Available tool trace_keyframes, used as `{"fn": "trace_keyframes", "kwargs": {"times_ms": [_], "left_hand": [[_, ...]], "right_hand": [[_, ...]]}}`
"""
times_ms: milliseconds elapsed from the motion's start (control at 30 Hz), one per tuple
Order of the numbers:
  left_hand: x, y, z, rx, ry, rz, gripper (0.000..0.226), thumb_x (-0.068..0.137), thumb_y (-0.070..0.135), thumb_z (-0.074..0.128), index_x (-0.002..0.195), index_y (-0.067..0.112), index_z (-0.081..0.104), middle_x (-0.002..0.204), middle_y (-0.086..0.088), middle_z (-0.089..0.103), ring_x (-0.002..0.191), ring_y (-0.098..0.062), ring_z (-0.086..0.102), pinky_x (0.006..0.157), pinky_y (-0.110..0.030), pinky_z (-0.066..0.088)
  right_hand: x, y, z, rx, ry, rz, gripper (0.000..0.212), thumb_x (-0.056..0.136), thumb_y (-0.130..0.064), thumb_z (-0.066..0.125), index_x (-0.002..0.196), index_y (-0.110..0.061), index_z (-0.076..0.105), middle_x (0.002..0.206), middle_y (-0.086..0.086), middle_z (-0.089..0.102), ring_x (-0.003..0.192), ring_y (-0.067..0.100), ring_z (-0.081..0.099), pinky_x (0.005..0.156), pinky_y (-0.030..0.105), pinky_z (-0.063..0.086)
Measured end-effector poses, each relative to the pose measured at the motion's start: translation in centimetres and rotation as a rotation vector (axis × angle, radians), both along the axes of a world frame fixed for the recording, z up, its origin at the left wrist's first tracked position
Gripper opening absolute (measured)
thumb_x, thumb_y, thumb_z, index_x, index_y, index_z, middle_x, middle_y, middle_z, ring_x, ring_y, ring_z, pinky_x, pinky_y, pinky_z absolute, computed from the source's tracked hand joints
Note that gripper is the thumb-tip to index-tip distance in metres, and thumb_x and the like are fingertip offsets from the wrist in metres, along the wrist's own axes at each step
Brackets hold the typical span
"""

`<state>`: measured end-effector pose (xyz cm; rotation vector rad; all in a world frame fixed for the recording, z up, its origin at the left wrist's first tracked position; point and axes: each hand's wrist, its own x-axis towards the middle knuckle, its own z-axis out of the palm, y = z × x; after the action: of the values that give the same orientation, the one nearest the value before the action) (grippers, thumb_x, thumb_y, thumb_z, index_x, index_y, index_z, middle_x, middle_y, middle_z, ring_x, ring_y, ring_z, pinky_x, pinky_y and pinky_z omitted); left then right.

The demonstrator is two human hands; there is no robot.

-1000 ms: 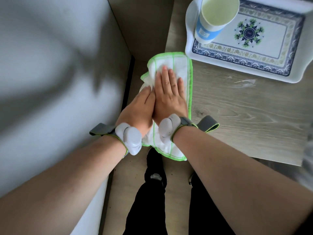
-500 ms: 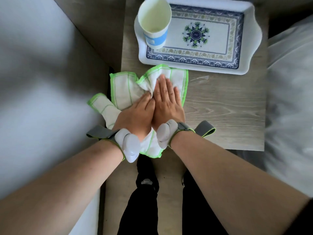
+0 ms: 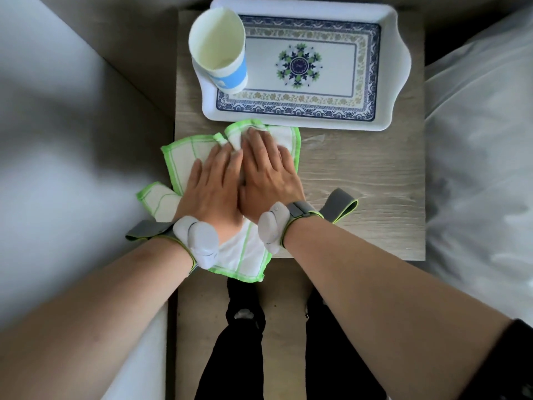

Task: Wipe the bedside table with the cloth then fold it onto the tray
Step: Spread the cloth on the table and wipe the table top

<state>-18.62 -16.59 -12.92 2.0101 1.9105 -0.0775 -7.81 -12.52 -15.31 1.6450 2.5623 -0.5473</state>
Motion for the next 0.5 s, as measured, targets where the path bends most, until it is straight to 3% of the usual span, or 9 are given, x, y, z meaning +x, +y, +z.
{"fn": "trace_keyframes", "kwargs": {"times_ms": [67, 133, 500], "left_hand": [[0.4, -0.1, -0.4, -0.035, -0.013, -0.007, 0.071, 0.084, 0.015, 0.046, 0.145, 0.007, 0.011, 0.155, -0.014, 0.012, 0.144, -0.025, 0.009, 0.117, -0.044, 0.015], [1.1, 0.0, -0.6, -0.054, -0.028, 0.004, 0.071, 0.084, 0.014, 0.042, 0.145, 0.006, 0.006, 0.156, -0.012, 0.007, 0.145, -0.023, 0.004, 0.118, -0.042, 0.012], [6.9, 1.8, -0.3, -0.171, -0.147, -0.049, 0.087, 0.078, 0.015, 0.049, 0.143, 0.002, -0.006, 0.156, -0.014, -0.008, 0.144, -0.024, -0.011, 0.119, -0.04, 0.002]], "right_hand": [[0.5, -0.1, -0.5, -0.02, -0.022, 0.029, 0.063, 0.09, -0.034, 0.026, 0.148, -0.011, 0.013, 0.158, 0.006, 0.01, 0.145, 0.023, 0.004, 0.116, 0.046, -0.003], [1.2, 0.1, -0.9, -0.032, -0.028, 0.061, 0.062, 0.092, -0.035, 0.023, 0.148, -0.012, 0.008, 0.158, 0.005, 0.004, 0.145, 0.022, -0.001, 0.115, 0.042, -0.009], [6.6, 1.1, -0.3, -0.1, -0.058, 0.012, 0.064, 0.089, -0.031, 0.016, 0.148, -0.011, -0.002, 0.158, 0.005, -0.003, 0.145, 0.022, -0.009, 0.114, 0.039, -0.011]]}}
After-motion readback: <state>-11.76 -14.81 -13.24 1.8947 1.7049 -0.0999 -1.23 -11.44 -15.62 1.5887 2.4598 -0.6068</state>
